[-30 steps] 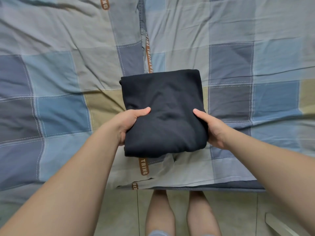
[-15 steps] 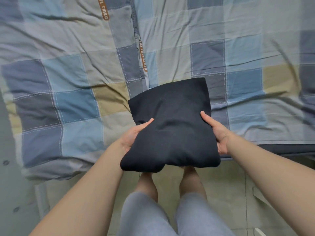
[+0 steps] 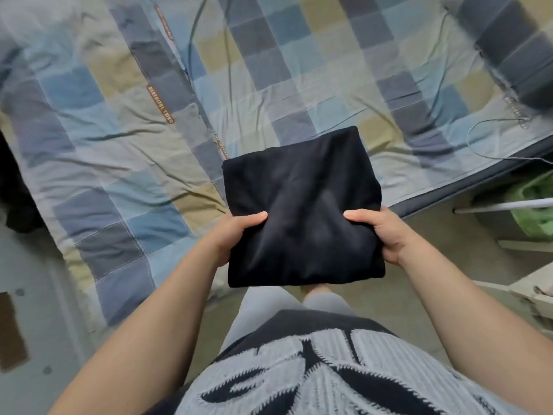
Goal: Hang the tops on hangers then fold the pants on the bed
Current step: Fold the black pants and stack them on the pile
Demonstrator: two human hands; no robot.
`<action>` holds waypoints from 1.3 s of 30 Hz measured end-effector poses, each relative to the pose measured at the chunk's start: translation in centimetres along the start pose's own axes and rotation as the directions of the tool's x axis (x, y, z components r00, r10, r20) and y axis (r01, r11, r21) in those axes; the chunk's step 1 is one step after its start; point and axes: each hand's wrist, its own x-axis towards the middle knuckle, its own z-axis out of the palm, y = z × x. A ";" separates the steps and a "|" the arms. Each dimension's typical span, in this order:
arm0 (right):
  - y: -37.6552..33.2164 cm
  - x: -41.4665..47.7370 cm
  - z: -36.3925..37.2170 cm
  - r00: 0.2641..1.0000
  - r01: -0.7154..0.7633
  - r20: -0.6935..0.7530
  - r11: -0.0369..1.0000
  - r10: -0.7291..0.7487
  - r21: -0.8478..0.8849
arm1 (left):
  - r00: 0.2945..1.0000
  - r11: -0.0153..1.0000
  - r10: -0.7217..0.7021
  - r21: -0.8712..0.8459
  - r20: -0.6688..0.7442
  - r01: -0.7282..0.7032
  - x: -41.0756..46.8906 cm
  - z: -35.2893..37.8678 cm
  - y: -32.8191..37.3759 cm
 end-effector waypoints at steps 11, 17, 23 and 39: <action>0.4 -17.5 -9.1 0.871 0.420 -0.342 0.896 -0.353 0.144 | 0.918 0.874 0.369 0.280 0.147 -0.396 -5.6 16.6 4.6; 5.6 -28.0 -18.3 0.724 0.591 -0.554 0.784 -0.411 0.190 | 0.847 0.792 0.357 0.353 0.393 -0.498 -8.6 30.9 2.3; 13.4 -38.6 -28.9 0.594 0.703 -0.682 0.688 -0.427 0.182 | 0.760 0.732 0.339 0.352 0.555 -0.583 -12.8 45.8 -5.2; 36.1 -59.9 -47.5 0.296 0.869 -0.954 0.424 -0.036 0.254 | 0.511 0.520 -0.140 0.502 0.848 -0.691 -22.5 79.5 -27.7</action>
